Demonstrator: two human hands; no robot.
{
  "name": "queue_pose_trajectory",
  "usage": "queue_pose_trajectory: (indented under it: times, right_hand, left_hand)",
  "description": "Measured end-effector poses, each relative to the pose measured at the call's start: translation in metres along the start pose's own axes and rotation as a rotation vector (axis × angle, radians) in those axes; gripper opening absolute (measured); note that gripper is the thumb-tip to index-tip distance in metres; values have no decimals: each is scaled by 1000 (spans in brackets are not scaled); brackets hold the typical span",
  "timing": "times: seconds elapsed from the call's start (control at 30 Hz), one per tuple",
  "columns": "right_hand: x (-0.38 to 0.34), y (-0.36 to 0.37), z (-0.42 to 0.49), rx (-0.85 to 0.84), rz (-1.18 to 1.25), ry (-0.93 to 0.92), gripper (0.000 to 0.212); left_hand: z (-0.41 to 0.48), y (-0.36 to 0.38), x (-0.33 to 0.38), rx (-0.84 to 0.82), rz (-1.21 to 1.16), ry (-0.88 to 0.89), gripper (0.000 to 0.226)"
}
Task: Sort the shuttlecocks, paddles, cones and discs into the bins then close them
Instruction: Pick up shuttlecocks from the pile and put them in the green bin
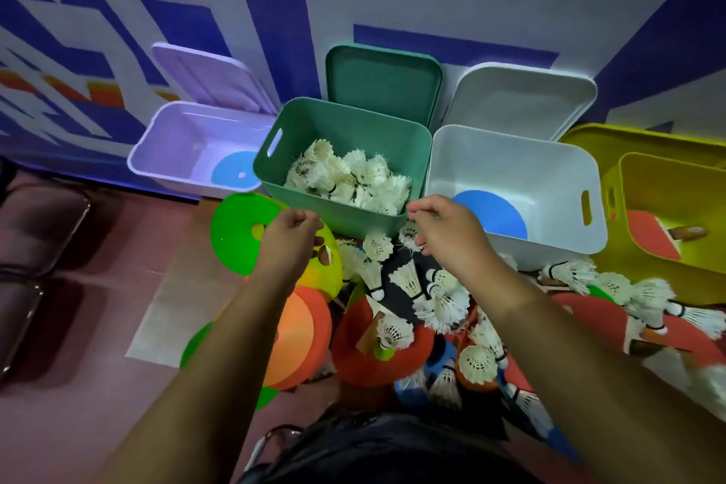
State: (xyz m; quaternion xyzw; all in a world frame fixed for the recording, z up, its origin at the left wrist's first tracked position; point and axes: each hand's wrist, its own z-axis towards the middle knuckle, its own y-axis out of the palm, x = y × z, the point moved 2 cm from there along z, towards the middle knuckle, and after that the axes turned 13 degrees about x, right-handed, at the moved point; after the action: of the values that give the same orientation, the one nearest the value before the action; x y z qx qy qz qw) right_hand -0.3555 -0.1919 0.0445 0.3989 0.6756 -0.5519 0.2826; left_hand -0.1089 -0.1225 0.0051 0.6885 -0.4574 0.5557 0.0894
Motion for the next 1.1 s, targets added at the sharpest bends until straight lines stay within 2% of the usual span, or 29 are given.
queue_pose_trajectory:
  times: [0.13, 0.27, 0.37, 0.5, 0.63, 0.8, 0.9, 1.03, 1.1]
  right_hand:
    - [23, -11, -11, -62, 8, -7, 28]
    - [45, -25, -24, -82, -10, 1, 27]
    - [62, -43, -34, -68, -110, -56, 27]
    - [88, -61, -45, -74, -233, -106, 24]
    - [116, -71, -52, -109, -368, -145, 25]
    - [139, -70, -63, -213, -403, -159, 33]
    - [144, -66, -65, -264, -412, -151, 40]
    - [146, -61, -65, -309, -424, -140, 47]
    - [145, -57, -66, -340, -435, -132, 53]
  left_hand:
    - [-43, 18, -17, -130, 151, 29, 12]
    - [-74, 39, -36, -184, 262, 48, 16]
    - [-89, 57, -49, -217, 411, 111, 13]
    - [-117, 79, -51, -262, 569, 219, 21]
    - [-135, 86, -62, -241, 768, 274, 13]
    - [-154, 84, -83, -332, 802, 249, 22]
    - [-165, 80, -87, -328, 732, 248, 20]
    - [-163, 62, -94, -209, 710, 209, 49]
    - [-160, 50, -93, -139, 694, 198, 57]
